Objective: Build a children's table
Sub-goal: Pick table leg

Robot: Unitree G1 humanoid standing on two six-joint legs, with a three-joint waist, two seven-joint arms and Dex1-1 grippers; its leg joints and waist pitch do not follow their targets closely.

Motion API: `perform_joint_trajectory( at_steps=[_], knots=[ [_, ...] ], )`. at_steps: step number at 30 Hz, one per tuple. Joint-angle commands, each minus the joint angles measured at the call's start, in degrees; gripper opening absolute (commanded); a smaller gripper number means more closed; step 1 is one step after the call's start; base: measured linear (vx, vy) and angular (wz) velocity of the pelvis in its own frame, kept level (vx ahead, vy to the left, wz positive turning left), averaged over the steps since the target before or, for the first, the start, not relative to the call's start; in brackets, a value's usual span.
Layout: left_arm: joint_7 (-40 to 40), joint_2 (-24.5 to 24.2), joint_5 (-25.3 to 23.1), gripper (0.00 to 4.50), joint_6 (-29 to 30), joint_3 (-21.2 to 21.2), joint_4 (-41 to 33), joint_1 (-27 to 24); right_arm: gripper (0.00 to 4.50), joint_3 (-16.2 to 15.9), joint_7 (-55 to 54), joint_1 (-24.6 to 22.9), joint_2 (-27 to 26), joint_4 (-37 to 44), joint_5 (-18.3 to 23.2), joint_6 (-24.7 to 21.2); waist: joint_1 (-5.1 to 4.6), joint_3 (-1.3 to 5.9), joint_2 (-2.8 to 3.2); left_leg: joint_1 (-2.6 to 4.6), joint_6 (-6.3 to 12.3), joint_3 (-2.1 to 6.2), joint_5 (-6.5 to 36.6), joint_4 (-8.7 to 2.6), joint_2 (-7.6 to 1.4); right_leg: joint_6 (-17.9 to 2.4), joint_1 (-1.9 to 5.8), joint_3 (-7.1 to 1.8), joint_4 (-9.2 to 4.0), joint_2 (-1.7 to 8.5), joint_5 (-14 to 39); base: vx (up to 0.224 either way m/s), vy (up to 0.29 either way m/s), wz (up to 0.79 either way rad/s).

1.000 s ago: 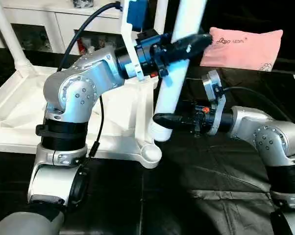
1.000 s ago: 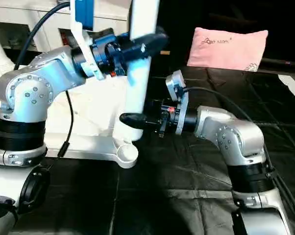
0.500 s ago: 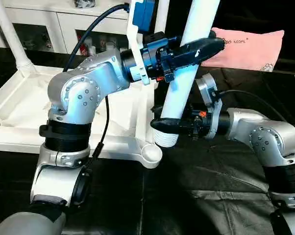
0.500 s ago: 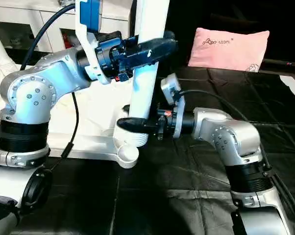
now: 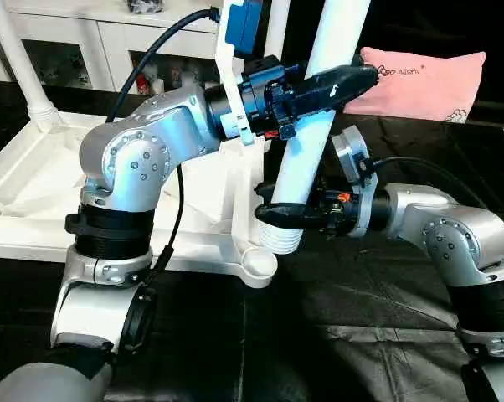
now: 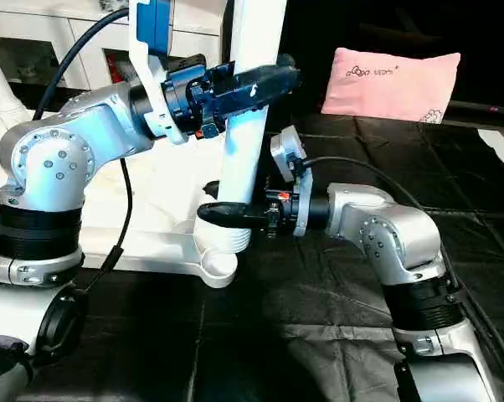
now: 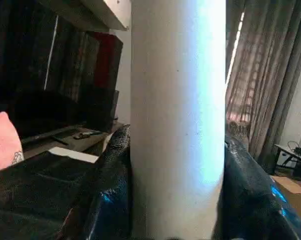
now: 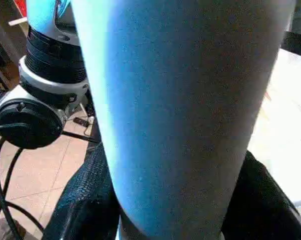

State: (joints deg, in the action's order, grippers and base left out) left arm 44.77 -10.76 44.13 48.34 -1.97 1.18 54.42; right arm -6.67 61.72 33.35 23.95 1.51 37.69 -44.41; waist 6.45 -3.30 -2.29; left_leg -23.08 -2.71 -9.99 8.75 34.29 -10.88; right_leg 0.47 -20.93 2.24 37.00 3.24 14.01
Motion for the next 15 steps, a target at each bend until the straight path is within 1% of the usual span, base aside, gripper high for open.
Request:
perform_joint_trajectory(
  at_steps=[1, 6, 7, 10, 12, 13, 14, 15],
  knots=[
    [0.9, 0.1, 0.8, 1.79, -0.3, 0.9, -2.3, 0.8, 2.04, 0.6, -0.1, -0.4, 0.7, -1.0, 0.0, -0.7, 0.0, 4.13, 0.49, 2.02, -1.56, 0.64, 7.0, -3.47, -2.26, -13.7, 2.23, -2.15, -4.01, 4.34, -3.6, 0.0, 0.0, 0.0],
    [1.8, 0.2, 1.2, 1.79, -0.8, 0.8, -2.9, 0.8, 2.04, 0.6, -0.1, -0.7, 0.5, -0.9, -0.1, -0.3, 0.03, 4.13, 0.57, 2.0, -1.57, 0.63, 7.2, -3.43, -2.22, -13.9, 2.26, -2.16, -4.01, 4.36, -3.9, 0.0, 0.0, 0.0],
    [1.9, 0.2, 1.2, 1.79, -0.8, 0.9, -3.0, 0.8, 2.04, 0.6, -0.1, -0.8, 0.5, -0.9, -0.1, -0.3, 0.03, 4.15, 0.51, 2.01, -1.52, 0.61, 7.1, -3.42, -2.2, -13.9, 2.27, -2.16, -4.02, 4.35, -4.0, 0.0, 0.0, 0.0],
    [3.1, 0.2, 1.7, 1.79, -0.9, 1.5, -4.5, 0.0, 2.04, 0.5, -0.3, -1.1, 0.2, -0.8, 0.0, -0.2, 0.02, 4.14, 0.6, 2.05, -1.58, 0.62, 7.3, -3.43, -2.23, -14.0, 2.23, -2.14, -4.03, 4.34, -3.9, 0.0, 0.0, 0.0],
    [2.0, 1.3, 2.7, 1.79, -0.2, 0.9, -4.4, -0.1, 2.04, 0.5, -0.4, -1.3, 0.0, -0.6, 0.0, -0.1, 0.04, 4.16, 0.59, 2.03, -1.65, 0.67, 7.2, -3.46, -2.32, -14.0, 2.27, -2.13, -3.95, 4.39, -4.2, 0.0, 0.0, 0.0],
    [1.0, 2.2, 3.4, 2.35, 0.4, 0.4, -4.0, -0.1, 2.04, 0.4, -0.6, -1.4, -0.1, -0.6, 0.0, -0.1, 0.06, 4.18, 0.61, 2.01, -1.65, 0.65, 7.1, -3.39, -2.25, -14.3, 2.27, -2.11, -3.89, 4.36, -4.8, 0.0, 0.0, 0.0],
    [0.4, 2.5, 3.7, 2.49, 0.7, 0.0, -3.8, 0.0, 2.04, 0.4, -0.6, -1.5, -0.2, -0.5, 0.0, -0.1, 0.06, 4.15, 0.57, 2.06, -1.47, 0.64, 7.3, -3.42, -2.27, -14.5, 2.22, -2.11, -3.93, 4.34, -4.7, 0.0, 0.0, 0.0],
    [0.2, 2.7, 3.8, 2.48, 0.8, -0.1, -3.8, 0.0, 2.04, 0.4, -0.7, -1.5, -0.2, -0.5, 0.0, -0.1, 0.06, 4.16, 0.54, 2.04, -1.42, 0.62, 7.4, -3.39, -2.24, -14.5, 2.26, -2.13, -3.95, 4.35, -4.6, 0.0, 0.0, 0.0]
  ],
)
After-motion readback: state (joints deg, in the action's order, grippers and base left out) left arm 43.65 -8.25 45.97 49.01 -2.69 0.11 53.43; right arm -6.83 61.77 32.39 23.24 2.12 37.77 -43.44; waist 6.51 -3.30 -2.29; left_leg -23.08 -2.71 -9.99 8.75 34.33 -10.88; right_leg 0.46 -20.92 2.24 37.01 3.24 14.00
